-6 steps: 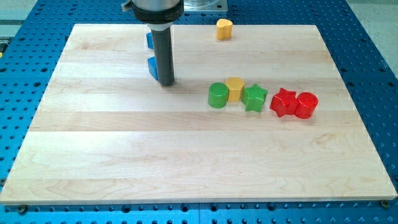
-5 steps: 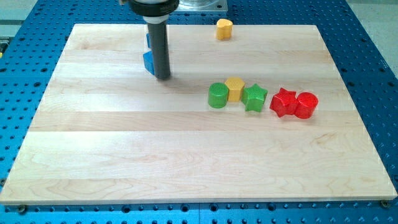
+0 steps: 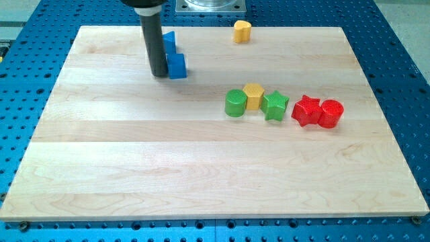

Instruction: Move the blue cube to the bottom right of the blue triangle

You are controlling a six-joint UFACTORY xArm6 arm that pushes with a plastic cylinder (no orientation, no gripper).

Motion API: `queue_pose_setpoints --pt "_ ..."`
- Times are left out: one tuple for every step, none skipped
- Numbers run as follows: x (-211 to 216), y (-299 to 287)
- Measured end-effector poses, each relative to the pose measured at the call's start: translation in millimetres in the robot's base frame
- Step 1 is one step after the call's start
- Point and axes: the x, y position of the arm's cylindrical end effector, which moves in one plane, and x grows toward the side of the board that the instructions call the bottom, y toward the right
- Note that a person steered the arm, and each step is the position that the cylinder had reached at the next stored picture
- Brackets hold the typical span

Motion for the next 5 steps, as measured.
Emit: queue_pose_setpoints --pt "24.0 0.6" --pt "51.4 20.4" --pt "37.5 40.5" --pt "13.1 47.4" --pt "5.7 47.5"
